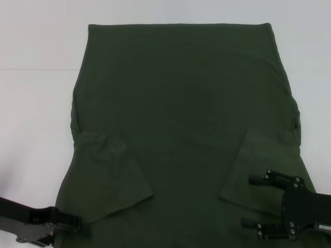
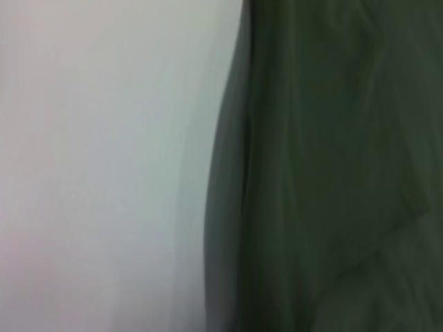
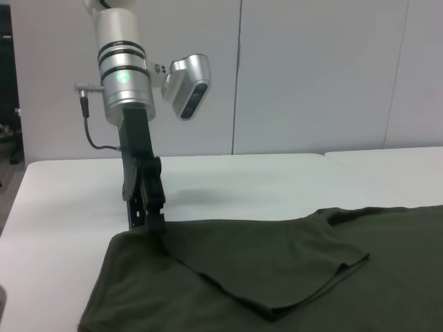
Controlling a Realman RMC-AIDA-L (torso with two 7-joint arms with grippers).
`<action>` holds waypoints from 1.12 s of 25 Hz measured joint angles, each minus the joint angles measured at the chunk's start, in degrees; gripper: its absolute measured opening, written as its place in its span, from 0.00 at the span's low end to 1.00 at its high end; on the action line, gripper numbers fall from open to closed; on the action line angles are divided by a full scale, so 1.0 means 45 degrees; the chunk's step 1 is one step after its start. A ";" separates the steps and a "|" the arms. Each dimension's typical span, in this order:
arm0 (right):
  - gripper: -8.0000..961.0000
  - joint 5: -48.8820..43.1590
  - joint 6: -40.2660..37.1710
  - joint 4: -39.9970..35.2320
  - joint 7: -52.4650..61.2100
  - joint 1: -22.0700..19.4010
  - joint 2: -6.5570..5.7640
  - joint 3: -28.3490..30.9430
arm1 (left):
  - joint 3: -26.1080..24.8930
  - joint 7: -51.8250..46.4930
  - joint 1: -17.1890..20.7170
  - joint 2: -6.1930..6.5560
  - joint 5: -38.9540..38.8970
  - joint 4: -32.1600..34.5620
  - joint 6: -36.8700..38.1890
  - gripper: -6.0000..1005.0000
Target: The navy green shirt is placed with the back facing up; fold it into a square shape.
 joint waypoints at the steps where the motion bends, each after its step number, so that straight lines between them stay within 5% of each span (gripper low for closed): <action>1: 0.97 0.0002 -0.0002 0.0001 0.0036 0.0013 0.0000 -0.0014 | 0.0105 0.0005 0.0011 -0.0021 0.0003 0.0055 -0.0009 0.83; 6: 0.97 0.0010 -0.0034 0.0000 0.0072 0.0057 0.0000 -0.0058 | 0.0316 0.0217 0.0051 -0.0081 -0.0158 0.0169 -0.0026 0.81; 22: 0.97 0.0028 -0.0199 0.0031 0.0091 0.0224 0.0001 0.0026 | 0.0327 0.0246 0.0106 -0.0019 -0.0233 0.0391 -0.0179 0.16; 28: 0.97 0.0038 -0.0213 0.0051 0.0117 0.0229 0.0000 0.0074 | 0.0247 0.0383 0.0149 0.0012 -0.0288 0.0377 -0.0262 0.04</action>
